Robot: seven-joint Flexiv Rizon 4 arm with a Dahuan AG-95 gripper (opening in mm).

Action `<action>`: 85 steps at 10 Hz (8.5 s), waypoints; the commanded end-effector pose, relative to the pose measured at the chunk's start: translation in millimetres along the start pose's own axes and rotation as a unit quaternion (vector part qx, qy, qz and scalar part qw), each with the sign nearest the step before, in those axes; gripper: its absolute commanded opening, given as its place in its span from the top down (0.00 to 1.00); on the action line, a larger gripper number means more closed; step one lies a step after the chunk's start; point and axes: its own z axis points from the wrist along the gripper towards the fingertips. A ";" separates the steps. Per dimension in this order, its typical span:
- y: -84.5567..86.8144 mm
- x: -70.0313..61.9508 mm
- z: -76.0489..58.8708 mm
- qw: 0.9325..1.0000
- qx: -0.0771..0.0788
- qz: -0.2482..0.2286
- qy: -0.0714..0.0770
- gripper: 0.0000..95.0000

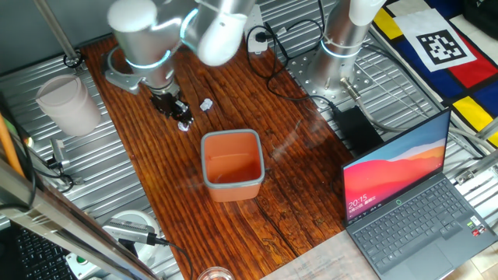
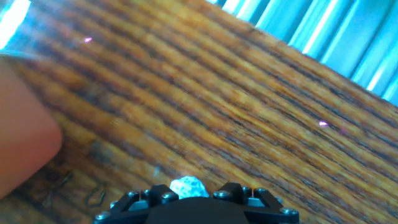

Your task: Put the garbage in the trash can

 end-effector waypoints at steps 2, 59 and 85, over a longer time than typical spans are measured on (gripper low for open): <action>-0.2 -0.3 2.1 1.000 0.005 0.006 0.005 0.40; 27.2 72.0 -26.7 0.999 0.016 -0.001 0.052 0.40; 43.3 71.5 -73.4 0.998 -0.036 0.045 0.034 1.00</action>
